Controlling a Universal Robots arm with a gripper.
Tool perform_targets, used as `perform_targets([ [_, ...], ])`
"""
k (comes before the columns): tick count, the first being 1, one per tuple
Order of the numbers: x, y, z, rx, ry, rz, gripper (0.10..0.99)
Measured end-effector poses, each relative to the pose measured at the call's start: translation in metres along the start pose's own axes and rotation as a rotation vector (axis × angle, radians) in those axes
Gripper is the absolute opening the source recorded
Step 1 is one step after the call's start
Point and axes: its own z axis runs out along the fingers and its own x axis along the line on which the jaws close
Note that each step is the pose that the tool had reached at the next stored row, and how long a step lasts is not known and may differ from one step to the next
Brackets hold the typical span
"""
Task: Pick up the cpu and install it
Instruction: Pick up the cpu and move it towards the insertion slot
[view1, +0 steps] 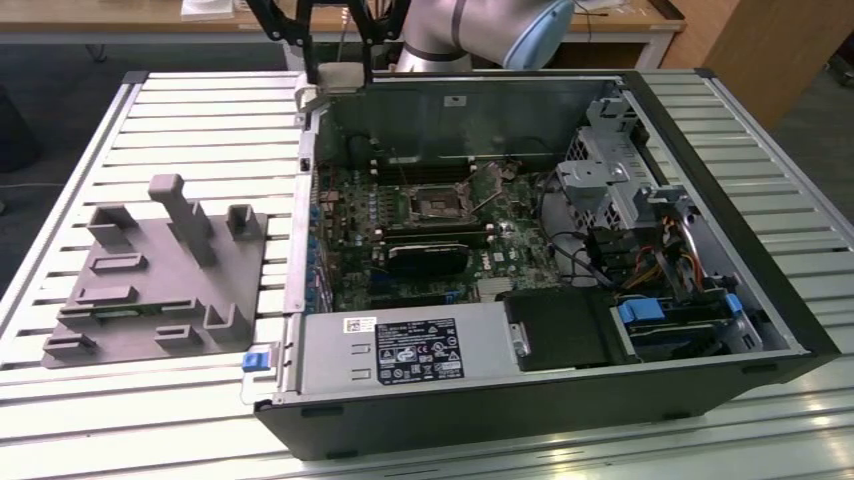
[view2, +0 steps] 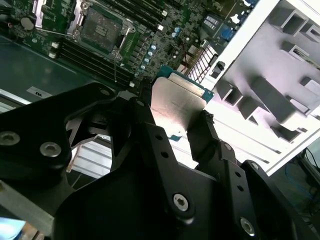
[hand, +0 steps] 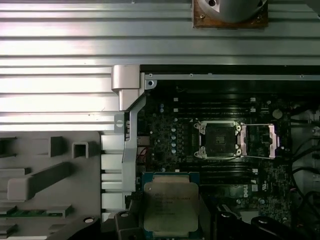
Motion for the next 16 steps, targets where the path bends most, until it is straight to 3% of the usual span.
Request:
perform_targets([
  [5,-0.0060,0.0022,0.0004,0.000,0.0000,0.000,0.533],
  [10,-0.0099,0.0091,0.0013,0.000,0.0000,0.000,0.533],
  [16,-0.0339,0.0127,0.0030,0.000,0.0007,0.000,0.533],
])
